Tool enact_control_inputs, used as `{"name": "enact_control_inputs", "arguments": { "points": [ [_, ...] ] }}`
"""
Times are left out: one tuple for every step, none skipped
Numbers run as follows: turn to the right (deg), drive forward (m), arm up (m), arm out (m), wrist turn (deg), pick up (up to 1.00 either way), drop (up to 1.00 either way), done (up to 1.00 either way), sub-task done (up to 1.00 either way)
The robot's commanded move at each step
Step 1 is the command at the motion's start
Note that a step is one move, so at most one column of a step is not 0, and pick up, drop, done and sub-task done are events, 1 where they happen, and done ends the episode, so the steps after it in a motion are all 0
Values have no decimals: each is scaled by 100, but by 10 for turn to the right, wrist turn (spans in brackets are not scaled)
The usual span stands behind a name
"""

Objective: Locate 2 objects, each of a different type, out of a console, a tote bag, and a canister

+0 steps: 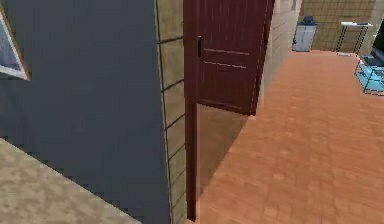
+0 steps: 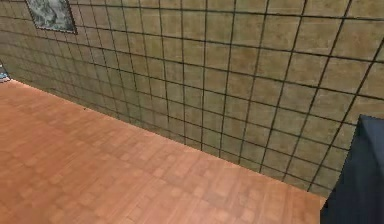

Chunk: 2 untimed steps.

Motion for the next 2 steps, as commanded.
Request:
{"name": "enact_control_inputs", "arguments": {
  "points": [
    [420, 0, 0, 0, 0, 0, 0, 0, 0],
    [0, 70, 0, 0, 0, 0, 0, 0, 0]
  ]
}}
